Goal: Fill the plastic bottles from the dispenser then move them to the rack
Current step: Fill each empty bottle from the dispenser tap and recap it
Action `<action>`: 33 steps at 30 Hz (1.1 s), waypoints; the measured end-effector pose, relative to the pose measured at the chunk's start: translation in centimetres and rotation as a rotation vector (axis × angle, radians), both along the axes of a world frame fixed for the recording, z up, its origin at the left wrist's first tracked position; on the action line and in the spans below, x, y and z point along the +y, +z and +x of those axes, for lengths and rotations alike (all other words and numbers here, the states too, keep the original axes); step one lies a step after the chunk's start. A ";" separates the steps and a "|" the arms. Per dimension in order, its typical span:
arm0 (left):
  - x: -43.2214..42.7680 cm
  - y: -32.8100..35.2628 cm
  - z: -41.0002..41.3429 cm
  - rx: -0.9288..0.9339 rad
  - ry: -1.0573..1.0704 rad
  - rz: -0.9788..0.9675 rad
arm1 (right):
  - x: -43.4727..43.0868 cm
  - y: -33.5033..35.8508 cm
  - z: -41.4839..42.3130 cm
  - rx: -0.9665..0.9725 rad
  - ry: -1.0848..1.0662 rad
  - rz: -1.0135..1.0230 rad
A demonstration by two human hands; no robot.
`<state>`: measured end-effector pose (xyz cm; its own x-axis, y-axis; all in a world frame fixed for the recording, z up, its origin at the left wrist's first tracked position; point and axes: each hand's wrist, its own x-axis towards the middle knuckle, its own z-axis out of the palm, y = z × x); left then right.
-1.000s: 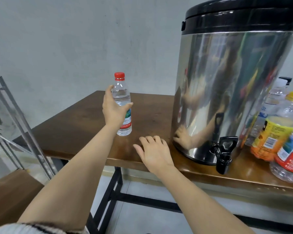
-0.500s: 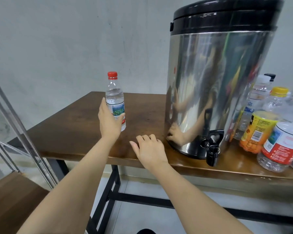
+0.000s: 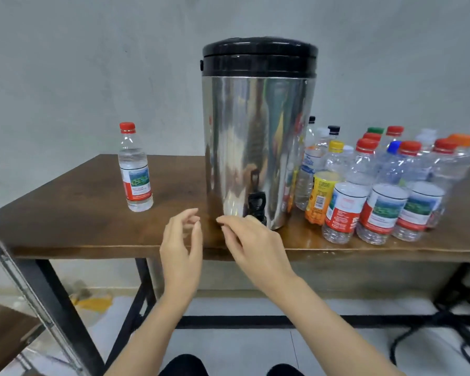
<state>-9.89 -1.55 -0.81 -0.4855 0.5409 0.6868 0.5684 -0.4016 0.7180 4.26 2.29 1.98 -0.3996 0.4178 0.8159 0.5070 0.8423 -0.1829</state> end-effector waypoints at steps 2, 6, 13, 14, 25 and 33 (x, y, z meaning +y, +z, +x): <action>-0.4 0.2 3.5 0.040 -0.053 0.062 | 0.1 0.5 3.5 0.057 -0.046 0.029; 0.8 -0.2 9.9 0.156 -0.199 0.123 | 1.3 0.8 9.4 0.044 -0.199 0.036; 7.2 -2.4 15.2 0.566 -0.253 -0.201 | 4.7 2.6 15.7 0.036 -0.392 -0.086; 7.9 -2.8 15.4 0.628 -0.239 -0.246 | 5.3 3.3 16.1 0.018 -0.422 -0.078; 8.9 -3.6 15.1 0.724 -0.224 -0.585 | 10.5 9.2 16.2 -0.026 -0.617 -0.132; 7.9 -2.0 16.0 0.359 -0.387 -0.613 | 5.2 7.9 14.9 0.184 -0.172 -0.003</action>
<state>6.07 6.36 -2.76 0.0069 0.9564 0.2919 0.7072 -0.2110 0.6748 19.12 7.49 9.93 -0.1670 0.4691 0.8672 0.6006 0.7459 -0.2878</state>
